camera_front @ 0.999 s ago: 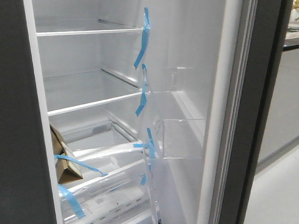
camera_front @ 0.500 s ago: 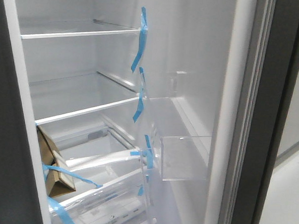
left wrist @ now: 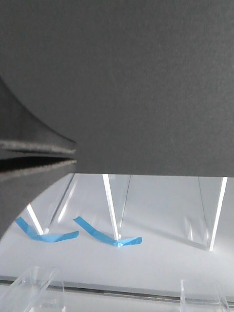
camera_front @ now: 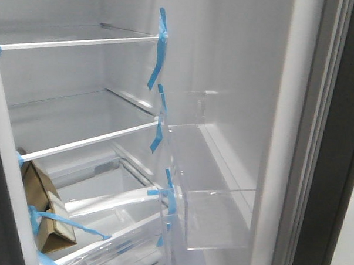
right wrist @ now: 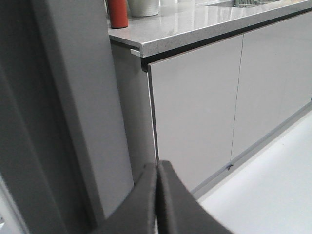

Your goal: Close fridge door

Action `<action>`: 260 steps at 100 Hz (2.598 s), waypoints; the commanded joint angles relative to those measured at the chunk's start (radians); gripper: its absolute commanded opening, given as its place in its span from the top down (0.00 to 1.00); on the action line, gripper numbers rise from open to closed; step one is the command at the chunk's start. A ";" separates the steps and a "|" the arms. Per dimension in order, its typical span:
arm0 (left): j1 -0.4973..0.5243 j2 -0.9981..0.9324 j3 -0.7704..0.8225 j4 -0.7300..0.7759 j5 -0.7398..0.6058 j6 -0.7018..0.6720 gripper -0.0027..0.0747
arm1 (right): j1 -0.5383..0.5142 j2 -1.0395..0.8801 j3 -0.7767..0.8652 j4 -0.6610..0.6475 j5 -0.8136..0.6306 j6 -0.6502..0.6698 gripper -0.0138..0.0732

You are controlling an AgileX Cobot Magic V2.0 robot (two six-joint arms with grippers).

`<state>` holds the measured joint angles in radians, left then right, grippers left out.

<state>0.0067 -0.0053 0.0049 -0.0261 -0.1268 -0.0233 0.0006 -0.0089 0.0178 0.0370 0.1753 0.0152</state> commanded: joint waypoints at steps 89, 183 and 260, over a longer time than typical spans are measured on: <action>-0.003 -0.010 0.035 -0.004 -0.073 -0.002 0.99 | -0.006 -0.016 0.018 -0.011 -0.079 -0.003 0.93; -0.003 -0.010 0.035 -0.004 -0.073 -0.002 0.99 | -0.006 0.002 -0.122 1.070 -0.293 -0.001 0.93; -0.003 -0.010 0.035 -0.004 -0.073 -0.002 0.99 | -0.006 0.740 -0.978 0.852 0.167 -0.180 0.92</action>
<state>0.0067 -0.0053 0.0049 -0.0261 -0.1268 -0.0233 0.0006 0.7075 -0.8772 0.8828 0.3706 -0.1461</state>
